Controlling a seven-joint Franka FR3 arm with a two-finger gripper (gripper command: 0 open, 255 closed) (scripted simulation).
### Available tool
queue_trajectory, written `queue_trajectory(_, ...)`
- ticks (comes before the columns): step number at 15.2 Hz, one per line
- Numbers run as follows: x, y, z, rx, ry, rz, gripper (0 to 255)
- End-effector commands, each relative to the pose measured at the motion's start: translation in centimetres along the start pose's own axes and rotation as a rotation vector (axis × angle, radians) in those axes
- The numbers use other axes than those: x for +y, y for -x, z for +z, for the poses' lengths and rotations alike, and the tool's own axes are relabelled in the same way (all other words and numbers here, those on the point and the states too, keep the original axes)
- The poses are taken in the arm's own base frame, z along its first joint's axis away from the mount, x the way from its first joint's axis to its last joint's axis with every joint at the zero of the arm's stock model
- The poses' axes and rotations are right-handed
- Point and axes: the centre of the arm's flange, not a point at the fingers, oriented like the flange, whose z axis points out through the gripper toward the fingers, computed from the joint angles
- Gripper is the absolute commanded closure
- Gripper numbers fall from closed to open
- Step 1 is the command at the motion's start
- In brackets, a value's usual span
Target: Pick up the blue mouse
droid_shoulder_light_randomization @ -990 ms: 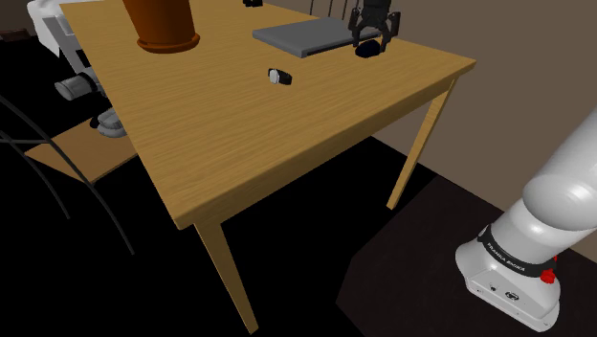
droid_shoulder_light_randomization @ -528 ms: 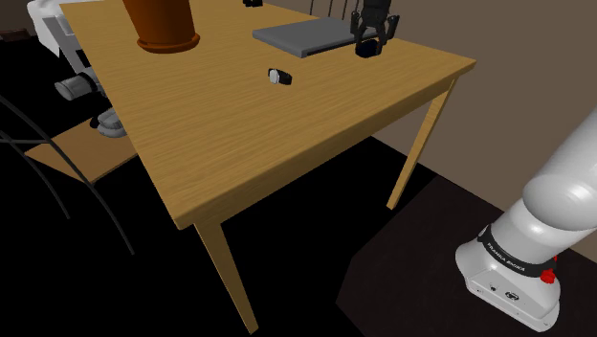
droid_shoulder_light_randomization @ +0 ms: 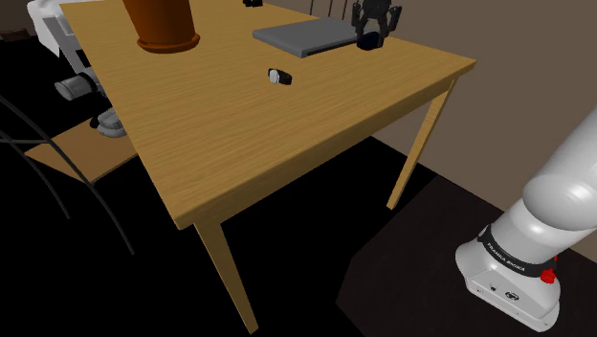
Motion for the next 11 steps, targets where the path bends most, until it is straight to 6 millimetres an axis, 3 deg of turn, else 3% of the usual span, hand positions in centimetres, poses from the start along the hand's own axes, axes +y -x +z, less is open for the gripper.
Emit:
queue_trajectory(1, 0.1, 0.1, -1.0, 0.000, 0.000, 0.000, 255)
queue_trajectory(11, 0.3, 0.4, -5.8, 0.000, 0.000, 0.000, 255)
